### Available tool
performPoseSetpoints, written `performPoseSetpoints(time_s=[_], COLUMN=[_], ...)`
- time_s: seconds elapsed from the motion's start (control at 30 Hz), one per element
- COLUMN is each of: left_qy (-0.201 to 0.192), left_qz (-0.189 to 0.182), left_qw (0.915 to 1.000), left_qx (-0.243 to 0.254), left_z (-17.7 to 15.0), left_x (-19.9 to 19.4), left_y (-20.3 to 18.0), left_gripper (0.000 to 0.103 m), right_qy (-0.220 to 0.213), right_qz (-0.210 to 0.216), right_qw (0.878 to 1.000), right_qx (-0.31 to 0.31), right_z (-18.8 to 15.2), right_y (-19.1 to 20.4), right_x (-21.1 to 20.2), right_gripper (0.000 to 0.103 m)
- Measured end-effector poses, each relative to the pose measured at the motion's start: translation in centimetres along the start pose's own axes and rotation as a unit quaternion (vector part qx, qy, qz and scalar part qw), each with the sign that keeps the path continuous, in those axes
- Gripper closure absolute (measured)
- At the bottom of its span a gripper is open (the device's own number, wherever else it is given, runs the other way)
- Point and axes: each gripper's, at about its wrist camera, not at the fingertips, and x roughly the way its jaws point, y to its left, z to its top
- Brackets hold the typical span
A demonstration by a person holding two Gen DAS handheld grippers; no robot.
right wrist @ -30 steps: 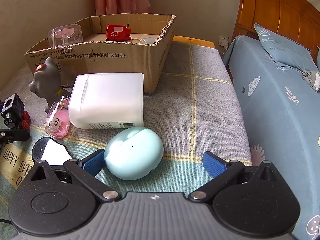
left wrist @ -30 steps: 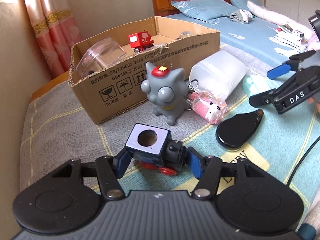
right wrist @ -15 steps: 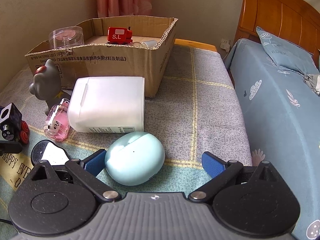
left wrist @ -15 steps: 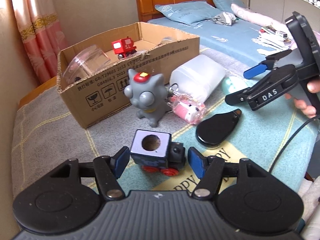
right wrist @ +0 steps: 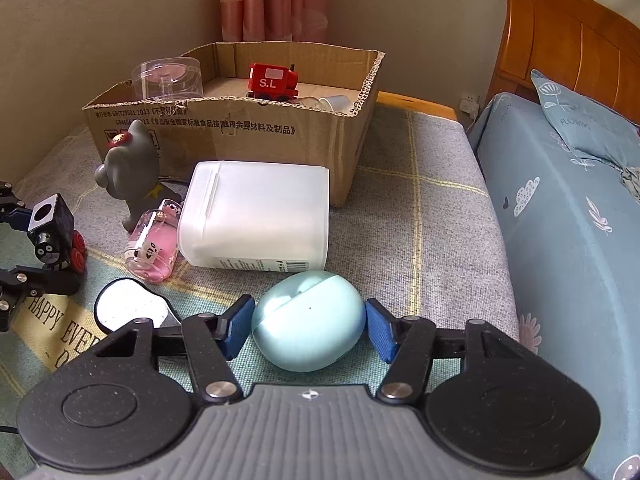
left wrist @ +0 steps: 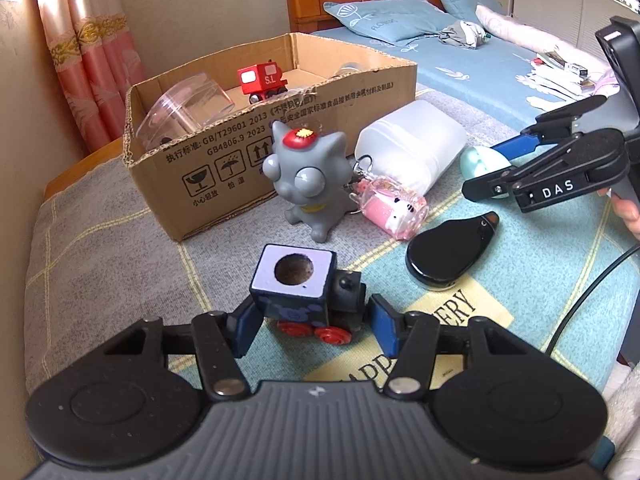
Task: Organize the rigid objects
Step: 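Grasp the light blue egg case with right gripper while left gripper holds the train, then carry the train with left gripper while right gripper carries the blue case toward the box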
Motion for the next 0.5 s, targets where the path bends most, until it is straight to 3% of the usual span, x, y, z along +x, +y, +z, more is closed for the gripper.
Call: performPoseSetpoints(time_s=[0.5], left_qy=[0.004], left_qz=[0.022], left_qw=[0.9997], left_qx=[-0.012], left_z=[1.1], left_x=[-1.4], left_y=[0.3], left_gripper=[0.049], right_qy=[0.010], right_qz=[0.014], right_qw=[0.998], right_qx=[-0.061], right_z=[0.3], right_y=[0.4], right_x=[-1.9], right_gripper=[0.039])
